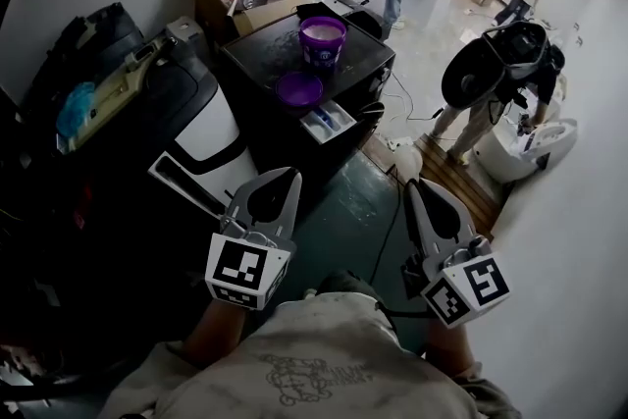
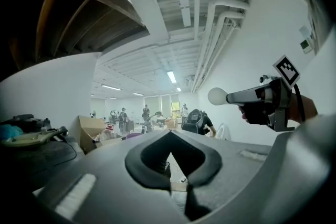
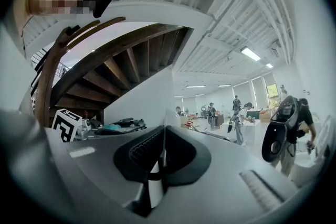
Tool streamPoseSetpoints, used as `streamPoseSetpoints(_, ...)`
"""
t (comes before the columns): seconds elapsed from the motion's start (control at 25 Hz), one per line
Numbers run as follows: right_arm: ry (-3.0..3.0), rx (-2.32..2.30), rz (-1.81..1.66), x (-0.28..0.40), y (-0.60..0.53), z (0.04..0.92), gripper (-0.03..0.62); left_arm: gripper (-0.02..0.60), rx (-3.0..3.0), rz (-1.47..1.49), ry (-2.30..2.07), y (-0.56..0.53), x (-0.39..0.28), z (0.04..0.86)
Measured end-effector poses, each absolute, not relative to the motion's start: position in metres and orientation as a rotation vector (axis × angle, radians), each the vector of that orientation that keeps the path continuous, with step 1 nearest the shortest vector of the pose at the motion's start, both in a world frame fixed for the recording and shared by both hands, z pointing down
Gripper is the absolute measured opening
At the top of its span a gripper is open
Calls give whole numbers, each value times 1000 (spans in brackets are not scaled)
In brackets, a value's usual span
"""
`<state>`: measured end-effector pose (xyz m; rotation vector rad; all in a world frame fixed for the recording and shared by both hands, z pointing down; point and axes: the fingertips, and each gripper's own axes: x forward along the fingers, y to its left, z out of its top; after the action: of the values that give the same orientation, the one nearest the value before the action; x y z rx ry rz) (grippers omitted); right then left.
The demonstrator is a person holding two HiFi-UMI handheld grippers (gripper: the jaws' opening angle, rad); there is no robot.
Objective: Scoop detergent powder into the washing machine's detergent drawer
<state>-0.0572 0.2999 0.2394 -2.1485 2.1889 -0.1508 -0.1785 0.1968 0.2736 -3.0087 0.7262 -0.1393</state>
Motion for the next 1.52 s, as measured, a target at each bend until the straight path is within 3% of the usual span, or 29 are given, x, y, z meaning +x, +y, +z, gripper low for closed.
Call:
streamPoseSetpoints(0.64,2154,-2186,-207,-19,293,258,35,1,-3010,-177,728,176,-147,289)
streamPoseSetpoints(1.52,2293,-2052,-318,185,138,273,35,0,-2969,-255,863,48,48,293)
